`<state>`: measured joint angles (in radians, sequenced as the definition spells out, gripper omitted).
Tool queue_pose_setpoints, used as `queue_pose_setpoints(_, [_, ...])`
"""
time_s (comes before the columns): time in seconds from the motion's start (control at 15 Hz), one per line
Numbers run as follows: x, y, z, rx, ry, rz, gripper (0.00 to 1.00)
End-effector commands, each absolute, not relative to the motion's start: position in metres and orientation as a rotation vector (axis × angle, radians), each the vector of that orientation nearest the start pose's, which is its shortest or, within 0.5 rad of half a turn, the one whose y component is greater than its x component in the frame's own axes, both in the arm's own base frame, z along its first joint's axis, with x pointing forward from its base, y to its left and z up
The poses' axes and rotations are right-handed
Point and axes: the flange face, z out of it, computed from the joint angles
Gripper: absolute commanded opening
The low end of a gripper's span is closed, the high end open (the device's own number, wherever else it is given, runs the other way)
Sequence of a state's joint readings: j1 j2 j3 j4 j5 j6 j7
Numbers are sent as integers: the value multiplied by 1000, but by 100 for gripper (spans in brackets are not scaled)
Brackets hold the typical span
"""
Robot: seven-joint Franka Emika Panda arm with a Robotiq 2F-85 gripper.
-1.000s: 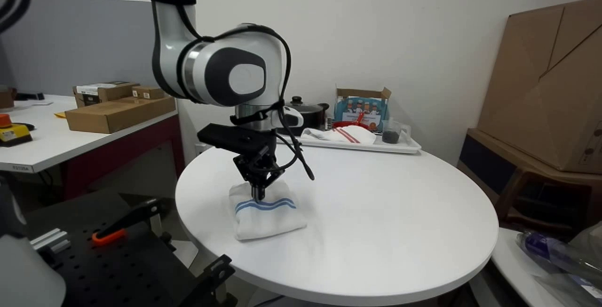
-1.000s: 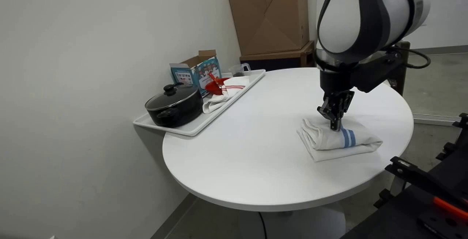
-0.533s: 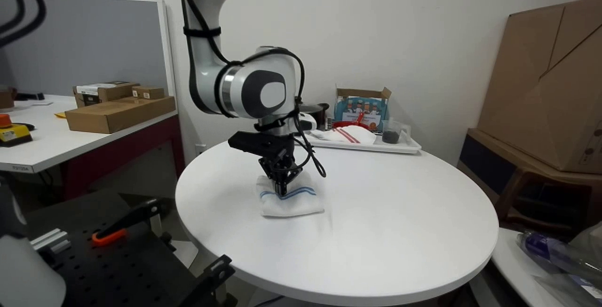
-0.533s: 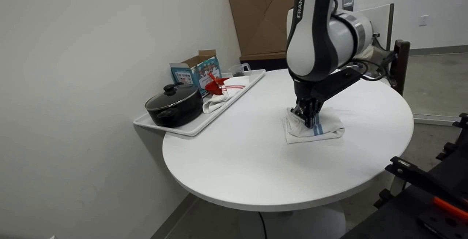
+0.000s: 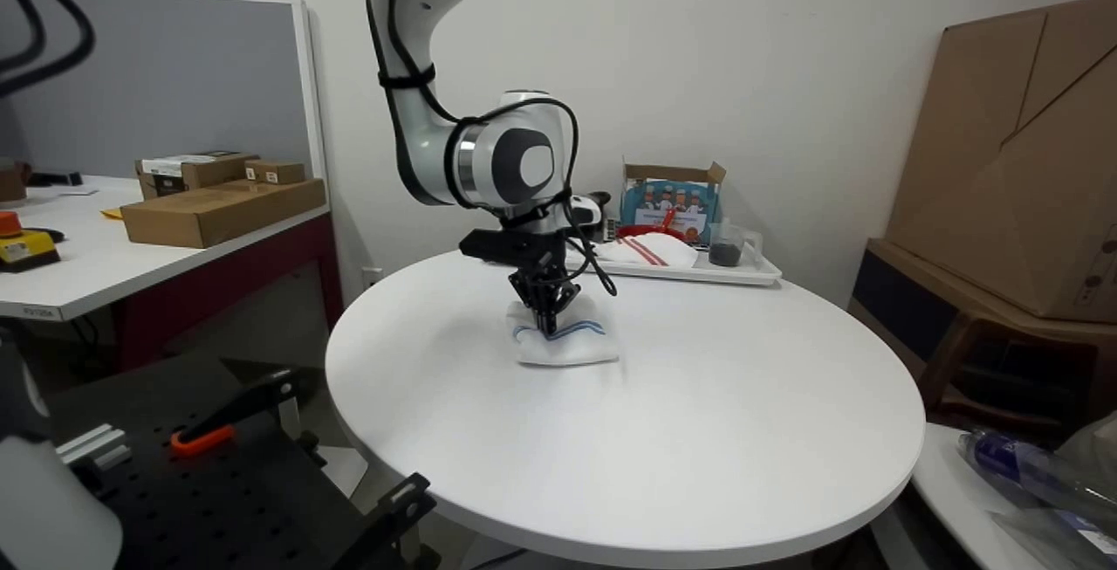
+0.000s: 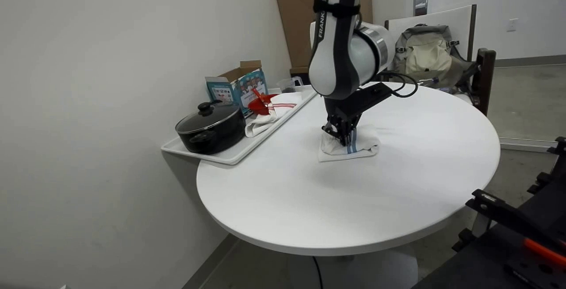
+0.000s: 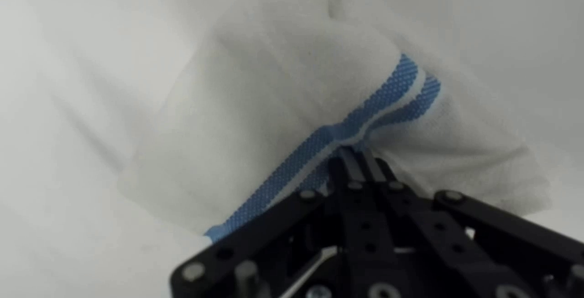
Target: Use the white and blue cloth to wipe the table
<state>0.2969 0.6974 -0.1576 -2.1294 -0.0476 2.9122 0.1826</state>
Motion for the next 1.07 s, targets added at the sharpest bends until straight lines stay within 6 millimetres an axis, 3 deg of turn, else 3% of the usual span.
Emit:
queue_pose_setpoints(0.0, [564, 103, 32, -3290, -127, -101, 0])
queue_pose_setpoints(0.13, [558, 119, 30, -3296, -214, -87, 0])
queue_pose_setpoints(0.53, [517, 157, 42, -3246, -483, -73, 0])
queue_pose_setpoints(0.73, [480, 181, 59, -3157, -633, -98, 0])
queue_pose_setpoints(1.0, [418, 218, 66, -3020, -835, -99, 0])
